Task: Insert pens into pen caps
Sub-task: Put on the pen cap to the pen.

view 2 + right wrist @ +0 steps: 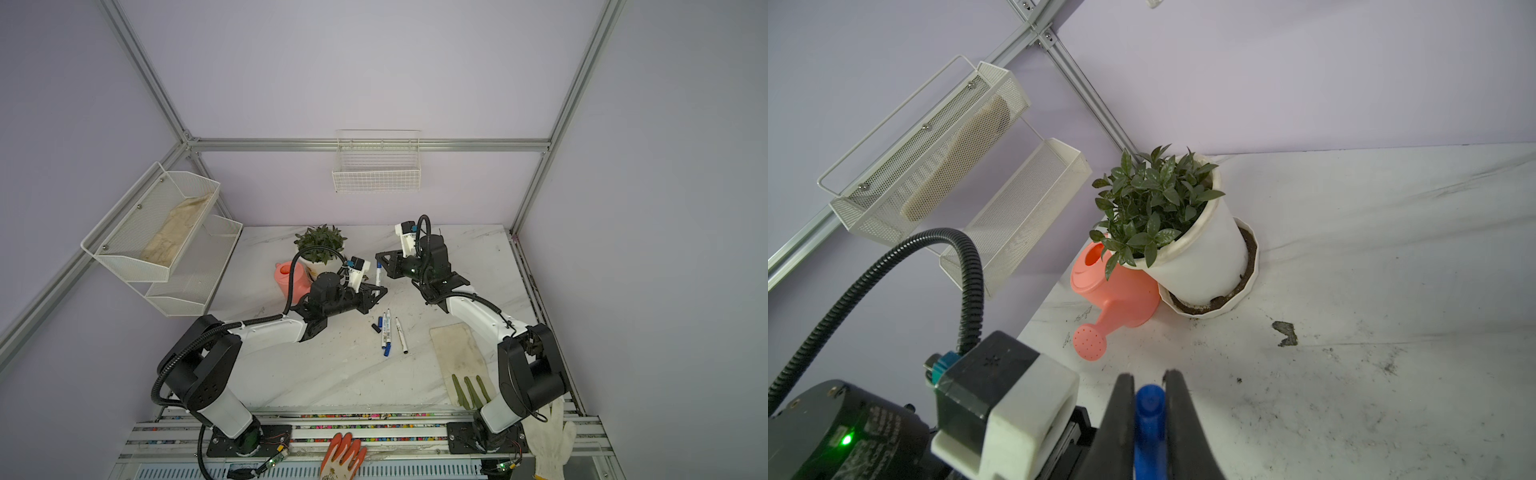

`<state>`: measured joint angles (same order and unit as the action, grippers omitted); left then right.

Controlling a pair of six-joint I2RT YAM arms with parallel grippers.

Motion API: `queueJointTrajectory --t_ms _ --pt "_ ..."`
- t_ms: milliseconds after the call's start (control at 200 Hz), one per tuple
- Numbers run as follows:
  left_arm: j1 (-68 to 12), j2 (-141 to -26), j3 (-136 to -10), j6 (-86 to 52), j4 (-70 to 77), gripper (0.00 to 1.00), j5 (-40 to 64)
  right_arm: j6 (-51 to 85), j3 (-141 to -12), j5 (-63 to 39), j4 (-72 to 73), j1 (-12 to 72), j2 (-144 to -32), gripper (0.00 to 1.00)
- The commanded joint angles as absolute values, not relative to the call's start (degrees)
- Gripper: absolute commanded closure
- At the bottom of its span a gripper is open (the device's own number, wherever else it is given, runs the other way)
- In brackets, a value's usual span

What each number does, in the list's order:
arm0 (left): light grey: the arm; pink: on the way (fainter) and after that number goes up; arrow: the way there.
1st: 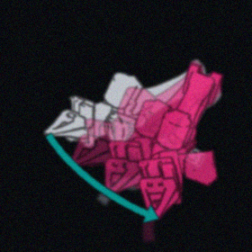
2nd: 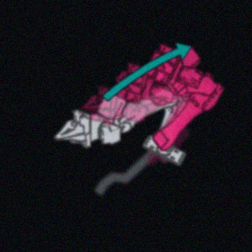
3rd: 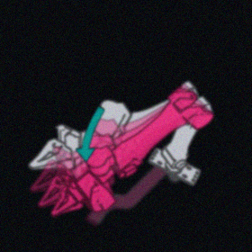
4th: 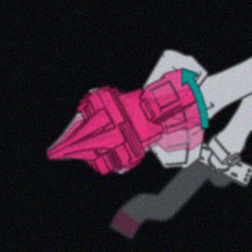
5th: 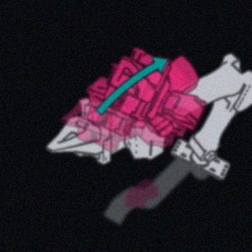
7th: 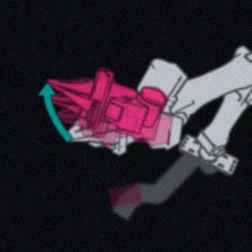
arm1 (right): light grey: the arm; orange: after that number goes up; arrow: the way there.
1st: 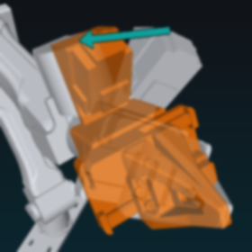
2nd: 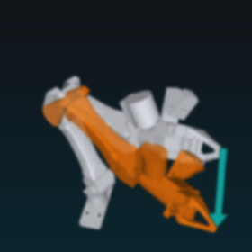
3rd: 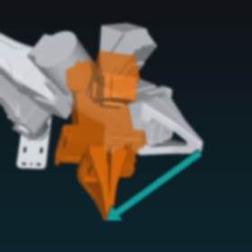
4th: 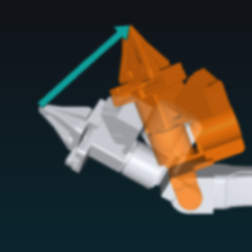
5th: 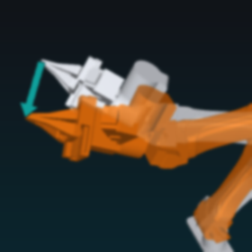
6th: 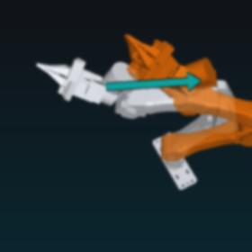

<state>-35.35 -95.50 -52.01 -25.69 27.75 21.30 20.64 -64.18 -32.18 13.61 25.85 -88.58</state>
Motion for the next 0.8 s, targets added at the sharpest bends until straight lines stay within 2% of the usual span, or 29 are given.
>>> queueJointTrajectory --t_ms 0,575,795 --pt "-33.52 -94.92 -61.38 -23.82 31.30 1.00 17.33 18.15 -64.00 -38.85 2.78 27.07 -87.29 0.99" --pt "-33.81 -93.28 -62.65 -15.70 29.52 1.00 10.67 15.47 -63.71 -44.59 0.65 26.98 -84.21 0.99" --pt "-36.09 -91.94 -59.09 -5.85 34.86 1.00 9.40 13.57 -65.47 -43.23 -1.17 26.94 -84.37 0.99"
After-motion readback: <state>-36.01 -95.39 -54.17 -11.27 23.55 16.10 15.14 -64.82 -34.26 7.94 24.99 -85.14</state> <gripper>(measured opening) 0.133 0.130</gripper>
